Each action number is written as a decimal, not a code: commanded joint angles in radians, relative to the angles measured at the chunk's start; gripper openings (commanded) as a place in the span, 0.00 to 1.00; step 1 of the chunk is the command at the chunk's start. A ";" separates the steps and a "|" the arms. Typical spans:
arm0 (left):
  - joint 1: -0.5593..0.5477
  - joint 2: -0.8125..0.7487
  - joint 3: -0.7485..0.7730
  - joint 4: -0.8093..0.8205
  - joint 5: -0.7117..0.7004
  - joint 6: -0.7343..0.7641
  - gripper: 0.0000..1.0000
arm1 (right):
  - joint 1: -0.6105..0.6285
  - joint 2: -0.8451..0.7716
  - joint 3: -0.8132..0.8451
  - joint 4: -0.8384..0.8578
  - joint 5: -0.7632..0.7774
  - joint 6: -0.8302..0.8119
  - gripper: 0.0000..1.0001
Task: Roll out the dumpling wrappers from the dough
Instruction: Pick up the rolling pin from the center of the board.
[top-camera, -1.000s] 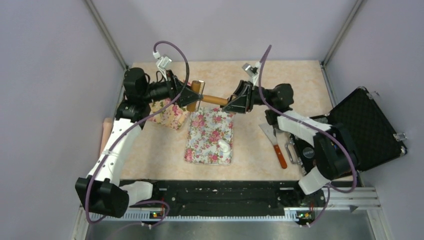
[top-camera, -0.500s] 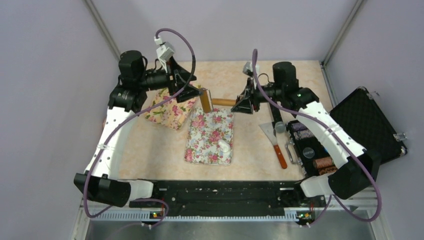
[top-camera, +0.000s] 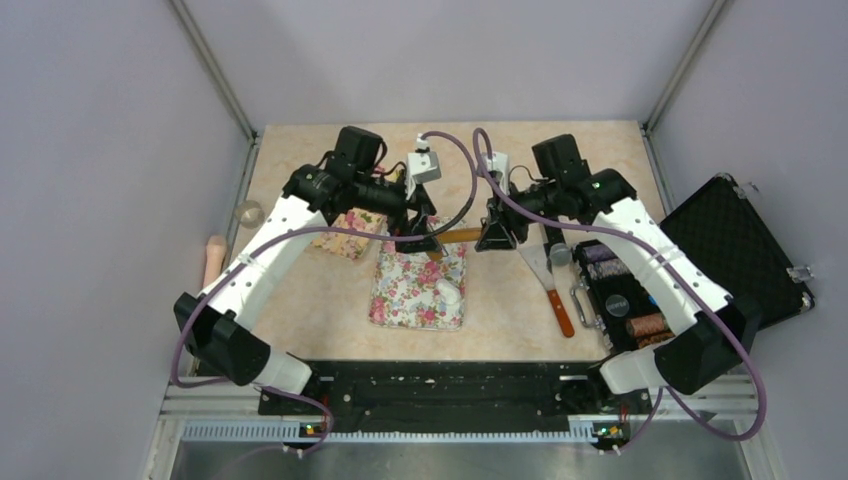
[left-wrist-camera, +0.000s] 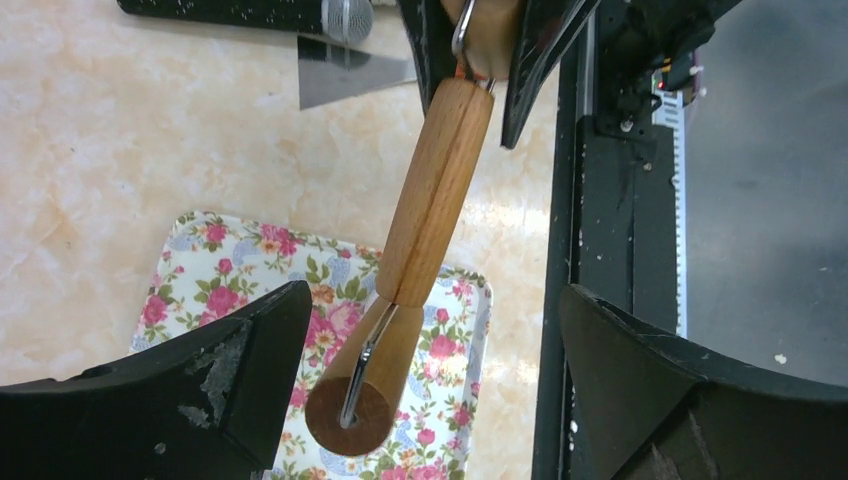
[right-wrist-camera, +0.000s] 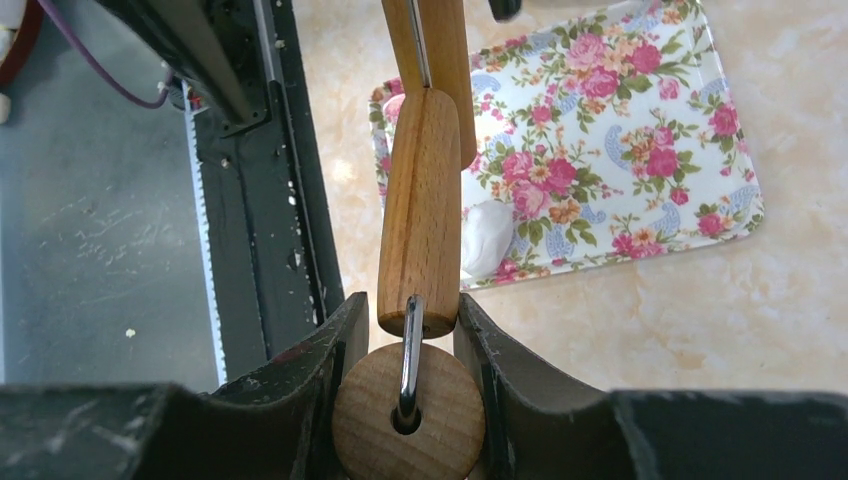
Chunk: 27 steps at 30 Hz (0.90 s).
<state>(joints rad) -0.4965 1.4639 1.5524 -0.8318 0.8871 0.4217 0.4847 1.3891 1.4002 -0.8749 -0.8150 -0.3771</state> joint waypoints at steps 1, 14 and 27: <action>-0.014 -0.005 -0.022 -0.034 -0.043 0.111 0.99 | 0.013 -0.014 0.081 -0.034 -0.105 -0.057 0.00; -0.021 0.025 -0.032 -0.138 0.009 0.174 0.20 | 0.012 -0.010 0.141 -0.096 -0.176 -0.096 0.00; -0.011 -0.089 -0.128 0.262 0.103 -0.229 0.00 | -0.027 -0.031 0.134 0.108 -0.170 0.051 0.97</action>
<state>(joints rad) -0.5121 1.4685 1.4719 -0.8291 0.9085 0.4133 0.4839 1.3918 1.5043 -0.9020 -0.9230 -0.3836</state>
